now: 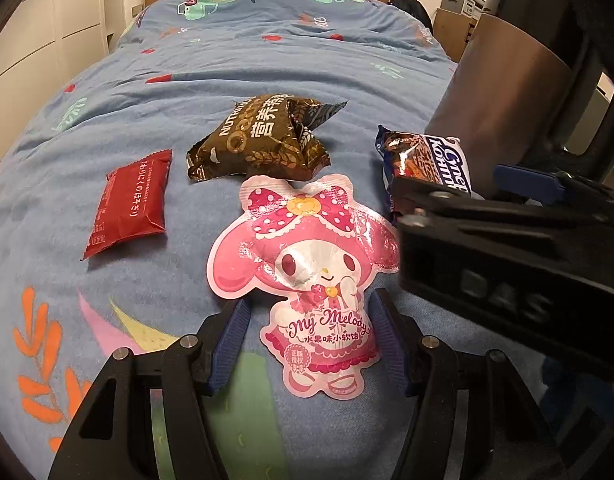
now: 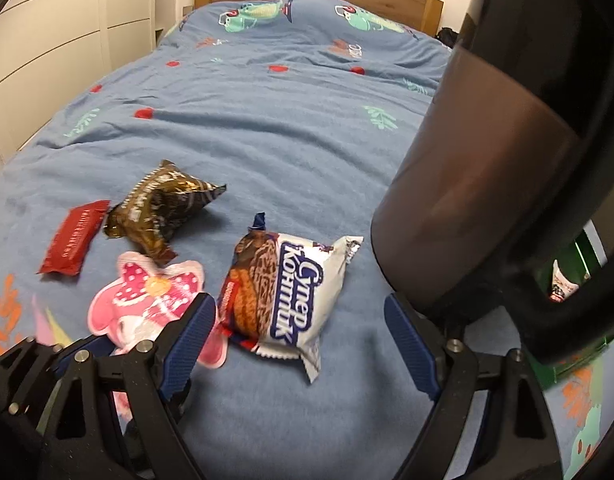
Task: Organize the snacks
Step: 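Grasp the white Super Kontik bag with the right tool while the left grasps the pink My Melody bag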
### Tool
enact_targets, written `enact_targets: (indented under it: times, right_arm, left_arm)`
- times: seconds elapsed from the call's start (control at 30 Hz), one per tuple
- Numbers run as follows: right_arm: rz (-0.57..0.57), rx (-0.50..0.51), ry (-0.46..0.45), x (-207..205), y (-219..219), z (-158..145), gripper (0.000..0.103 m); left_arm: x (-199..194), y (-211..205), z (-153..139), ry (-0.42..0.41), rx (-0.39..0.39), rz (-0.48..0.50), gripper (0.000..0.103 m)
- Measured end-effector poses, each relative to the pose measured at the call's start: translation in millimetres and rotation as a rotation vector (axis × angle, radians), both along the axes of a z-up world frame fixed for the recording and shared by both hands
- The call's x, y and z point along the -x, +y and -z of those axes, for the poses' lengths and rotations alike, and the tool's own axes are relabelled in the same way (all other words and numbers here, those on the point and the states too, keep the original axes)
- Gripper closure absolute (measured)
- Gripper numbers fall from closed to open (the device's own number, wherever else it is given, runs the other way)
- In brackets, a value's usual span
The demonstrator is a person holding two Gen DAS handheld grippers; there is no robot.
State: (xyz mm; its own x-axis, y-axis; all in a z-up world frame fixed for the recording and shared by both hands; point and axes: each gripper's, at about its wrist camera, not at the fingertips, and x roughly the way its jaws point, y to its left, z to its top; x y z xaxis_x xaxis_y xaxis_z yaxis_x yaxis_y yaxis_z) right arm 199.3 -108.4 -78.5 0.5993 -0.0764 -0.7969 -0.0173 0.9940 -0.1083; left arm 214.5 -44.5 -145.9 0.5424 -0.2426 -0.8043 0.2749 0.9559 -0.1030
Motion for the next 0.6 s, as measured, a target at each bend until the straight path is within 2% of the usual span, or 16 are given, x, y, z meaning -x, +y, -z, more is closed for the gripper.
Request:
enact_targets:
  times: [0.23, 0.47, 0.6]
  right_arm:
    - [-0.012, 0.0, 0.012, -17, 5, 12, 0.0]
    - [0.008, -0.056, 0.026, -24, -1, 18, 0.0]
    - [0.034, -0.092, 0.036, -25, -8, 23, 0.0]
  left_arm:
    - [-3, -2, 2, -0.003, -0.007, 0.001, 0.05]
    - [-4, -1, 2, -0.005, 0.001, 0.001, 0.051]
    - [-5, 2, 2, -0.008, 0.006, -0.01, 0.06]
